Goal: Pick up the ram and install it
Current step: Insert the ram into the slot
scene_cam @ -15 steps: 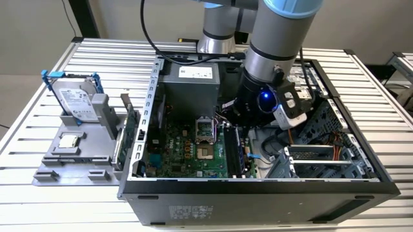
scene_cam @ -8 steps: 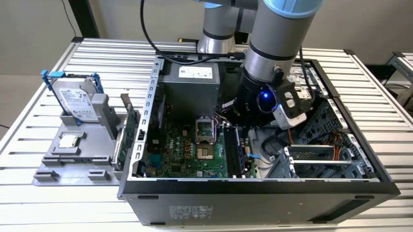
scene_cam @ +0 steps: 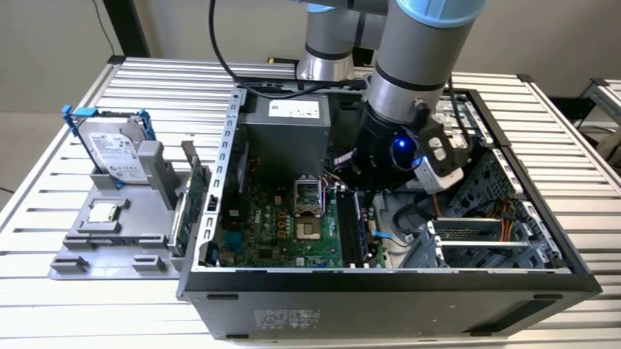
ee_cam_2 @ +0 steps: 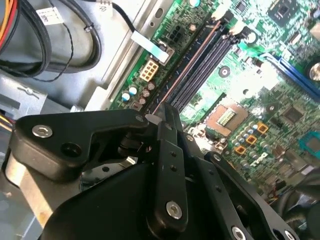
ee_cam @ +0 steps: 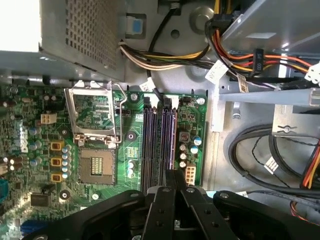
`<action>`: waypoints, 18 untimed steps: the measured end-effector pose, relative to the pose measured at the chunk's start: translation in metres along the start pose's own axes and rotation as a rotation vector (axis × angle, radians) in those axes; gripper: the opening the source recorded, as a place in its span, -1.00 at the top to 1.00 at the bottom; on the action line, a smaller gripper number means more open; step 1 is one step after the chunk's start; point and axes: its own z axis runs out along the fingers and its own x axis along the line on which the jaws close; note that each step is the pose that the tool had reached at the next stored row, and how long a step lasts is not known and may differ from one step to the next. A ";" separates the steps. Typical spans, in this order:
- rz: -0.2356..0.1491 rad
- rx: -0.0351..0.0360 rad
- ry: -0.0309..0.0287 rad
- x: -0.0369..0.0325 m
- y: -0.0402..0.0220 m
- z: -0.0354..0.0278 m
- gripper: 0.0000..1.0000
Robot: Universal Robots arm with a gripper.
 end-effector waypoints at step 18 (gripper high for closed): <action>-0.304 0.0032 -0.0094 0.0001 0.0000 0.0000 1.00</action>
